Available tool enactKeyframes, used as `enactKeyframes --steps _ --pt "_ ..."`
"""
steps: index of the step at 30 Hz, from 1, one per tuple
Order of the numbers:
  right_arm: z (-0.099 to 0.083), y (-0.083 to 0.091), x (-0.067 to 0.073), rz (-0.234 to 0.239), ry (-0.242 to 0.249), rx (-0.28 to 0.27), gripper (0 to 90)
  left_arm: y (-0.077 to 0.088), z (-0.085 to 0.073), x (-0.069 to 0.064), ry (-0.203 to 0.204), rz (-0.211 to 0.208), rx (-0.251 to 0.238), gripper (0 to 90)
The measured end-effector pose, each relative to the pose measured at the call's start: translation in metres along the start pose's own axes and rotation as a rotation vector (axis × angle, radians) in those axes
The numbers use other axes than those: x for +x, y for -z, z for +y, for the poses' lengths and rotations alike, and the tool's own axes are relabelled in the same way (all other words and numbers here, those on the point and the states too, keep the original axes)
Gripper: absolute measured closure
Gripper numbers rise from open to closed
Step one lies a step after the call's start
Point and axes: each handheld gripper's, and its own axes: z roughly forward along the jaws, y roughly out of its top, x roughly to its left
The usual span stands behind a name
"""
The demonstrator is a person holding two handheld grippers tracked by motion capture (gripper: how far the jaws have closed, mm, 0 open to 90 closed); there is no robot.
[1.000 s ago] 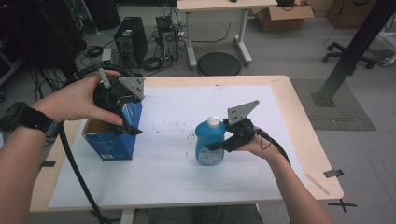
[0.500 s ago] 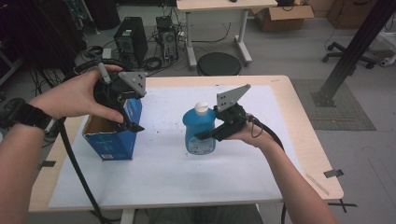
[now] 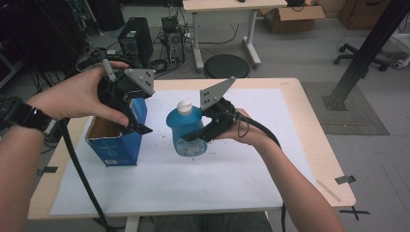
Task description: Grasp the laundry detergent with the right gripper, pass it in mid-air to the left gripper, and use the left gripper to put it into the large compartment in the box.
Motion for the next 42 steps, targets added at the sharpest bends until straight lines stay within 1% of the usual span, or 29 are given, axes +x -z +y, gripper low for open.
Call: enactKeyframes --steps 1,2,7,8,10,11,15,17,19,22,26,29,31,37,39,42 --pt "0.0 0.0 0.0 0.0 0.0 0.0 42.3 0.0 0.0 0.0 0.0 0.0 0.0 3.8" --pt "0.005 -0.005 0.0 0.007 0.001 0.003 42.3 0.0 0.002 -0.001 0.001 0.0 -0.001 3.8" --pt "0.014 -0.013 0.002 0.014 0.015 0.017 42.3 0.0 0.006 -0.001 -0.006 -0.005 0.005 3.8" --pt "0.018 -0.017 0.003 0.024 0.018 0.017 42.4 0.0 0.008 -0.002 -0.01 -0.005 0.004 3.8" --pt "0.019 -0.018 0.003 0.026 0.016 0.017 42.4 -0.001 0.009 -0.002 -0.012 -0.008 0.004 3.8" --pt "0.022 -0.022 0.003 0.029 0.019 0.021 42.4 -0.002 0.011 -0.002 -0.013 -0.01 0.006 3.8" --pt "0.026 -0.028 0.004 0.03 0.027 0.03 42.4 -0.005 0.014 -0.003 -0.017 -0.021 0.013 3.8" --pt "0.027 -0.03 0.004 0.033 0.025 0.031 42.4 -0.009 0.018 -0.004 -0.019 -0.025 0.025 3.8" --pt "0.027 -0.032 0.004 0.034 0.025 0.035 42.4 -0.011 0.02 -0.004 -0.025 -0.026 0.023 3.8" --pt "0.027 -0.033 0.005 0.035 0.029 0.041 42.4 -0.014 0.023 -0.005 -0.026 -0.033 0.021 3.8" --pt "0.027 -0.033 0.005 0.032 0.028 0.047 42.4 -0.018 0.027 -0.005 -0.038 -0.039 0.026 3.8" --pt "0.027 -0.033 0.005 0.031 0.028 0.048 42.4 -0.02 0.028 -0.005 -0.035 -0.041 0.02 3.8" --pt "0.027 -0.033 0.006 0.033 0.027 0.05 42.4 -0.022 0.029 -0.006 -0.043 -0.045 0.018 3.8" --pt "0.026 -0.033 0.006 0.034 0.026 0.051 42.4 -0.025 0.03 -0.005 -0.037 -0.048 0.015 3.9" --pt "0.026 -0.033 0.006 0.028 0.028 0.051 42.4 -0.026 0.03 -0.005 -0.038 -0.048 0.012 4.2" --pt "0.025 -0.033 0.005 0.028 0.028 0.047 42.4 -0.026 0.029 -0.005 -0.041 -0.049 0.007 6.3"
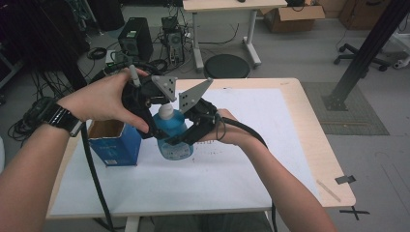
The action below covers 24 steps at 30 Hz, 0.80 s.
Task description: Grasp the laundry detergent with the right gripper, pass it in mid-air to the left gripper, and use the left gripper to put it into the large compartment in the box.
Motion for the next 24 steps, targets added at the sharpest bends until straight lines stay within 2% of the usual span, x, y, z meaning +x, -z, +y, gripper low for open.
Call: enactKeyframes --steps 6,12,24 --pt "-0.0016 0.0003 0.0001 0.003 -0.001 0.003 42.5 -0.0009 0.0006 0.0001 0.003 -0.014 -0.011 9.8" --pt "-0.0008 0.0004 0.0008 0.006 -0.005 -0.002 42.5 -0.0031 0.002 0.0001 0.002 -0.009 0.0 12.3" --pt "-0.0003 0.0013 0.0012 0.003 0.002 0.001 42.5 -0.0057 0.0056 -0.0002 -0.002 -0.016 0.009 23.1"
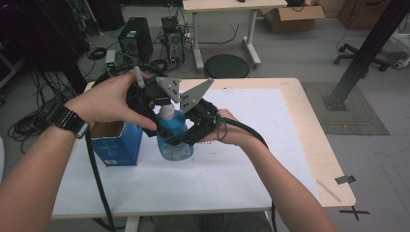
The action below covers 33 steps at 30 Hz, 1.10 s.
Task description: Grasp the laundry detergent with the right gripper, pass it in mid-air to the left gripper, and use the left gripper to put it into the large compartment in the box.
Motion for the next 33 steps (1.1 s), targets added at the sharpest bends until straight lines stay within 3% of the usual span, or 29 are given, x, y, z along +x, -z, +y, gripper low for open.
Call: enactKeyframes --steps 16,33 --pt "0.0002 -0.0007 0.0003 -0.001 0.0 0.001 42.5 -0.0031 0.0035 -0.0013 -0.013 0.0 0.017 30.6" --pt "-0.0001 -0.0013 0.0018 -0.004 0.002 0.014 42.5 -0.0042 0.0063 -0.0013 0.015 -0.005 0.036 37.4"
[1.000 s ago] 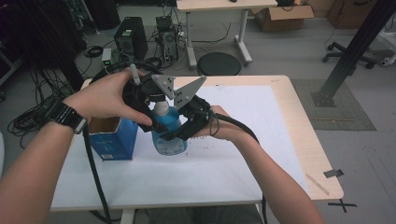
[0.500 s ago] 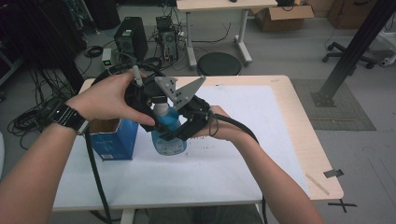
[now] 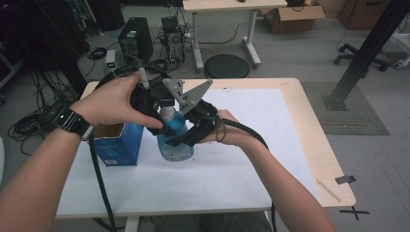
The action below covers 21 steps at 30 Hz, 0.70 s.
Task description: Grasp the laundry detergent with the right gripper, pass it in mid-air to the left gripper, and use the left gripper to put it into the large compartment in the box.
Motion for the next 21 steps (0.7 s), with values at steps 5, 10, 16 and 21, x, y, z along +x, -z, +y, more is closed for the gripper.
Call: enactKeyframes --steps 5,10,16,21 --pt "-0.001 0.0 -0.001 0.002 -0.001 -0.001 42.3 0.001 0.002 0.001 0.01 -0.001 0.009 37.8" --pt "0.0 0.0 -0.002 -0.007 0.012 -0.012 37.5 0.001 0.005 0.005 0.015 -0.019 0.04 38.0" --pt "-0.008 0.006 -0.003 -0.035 -0.018 -0.004 11.1 0.004 0.007 0.008 0.041 -0.033 0.085 38.0" --pt "-0.026 0.017 -0.007 -0.072 -0.021 0.116 8.7 0.018 0.006 0.016 0.12 -0.01 0.098 38.0"
